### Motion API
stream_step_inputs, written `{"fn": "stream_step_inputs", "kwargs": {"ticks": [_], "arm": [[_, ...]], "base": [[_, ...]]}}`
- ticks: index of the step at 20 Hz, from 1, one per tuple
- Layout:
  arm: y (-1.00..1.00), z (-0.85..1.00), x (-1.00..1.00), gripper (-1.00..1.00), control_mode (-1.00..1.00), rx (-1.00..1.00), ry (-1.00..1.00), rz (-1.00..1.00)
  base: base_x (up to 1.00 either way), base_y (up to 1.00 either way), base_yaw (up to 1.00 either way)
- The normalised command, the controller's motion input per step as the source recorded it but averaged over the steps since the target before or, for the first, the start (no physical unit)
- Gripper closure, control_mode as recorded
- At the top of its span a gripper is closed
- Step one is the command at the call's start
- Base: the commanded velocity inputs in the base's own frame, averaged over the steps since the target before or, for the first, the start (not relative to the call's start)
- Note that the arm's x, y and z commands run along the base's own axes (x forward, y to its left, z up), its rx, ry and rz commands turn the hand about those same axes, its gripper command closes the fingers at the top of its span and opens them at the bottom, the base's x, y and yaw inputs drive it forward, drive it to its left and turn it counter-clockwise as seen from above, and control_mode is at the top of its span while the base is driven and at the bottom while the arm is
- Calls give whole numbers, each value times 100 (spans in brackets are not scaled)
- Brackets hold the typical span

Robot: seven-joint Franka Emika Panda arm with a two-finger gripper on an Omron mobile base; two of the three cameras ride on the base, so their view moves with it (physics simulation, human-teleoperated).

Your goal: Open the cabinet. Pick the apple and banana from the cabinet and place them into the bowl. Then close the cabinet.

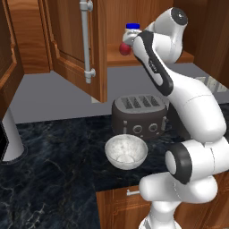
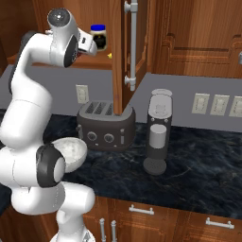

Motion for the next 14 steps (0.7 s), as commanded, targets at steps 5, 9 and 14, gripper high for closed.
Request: {"fn": "stream_step_inputs", "kwargs": {"ticks": [5, 9, 14], "arm": [[29, 0, 54, -100, -100, -5, 3, 0], [29, 0, 51, -100, -100, -4, 2, 0], [0, 0, 6, -100, -100, 0, 0, 0]], "base": [[0, 0, 0], [0, 0, 0], [0, 0, 0]]}}
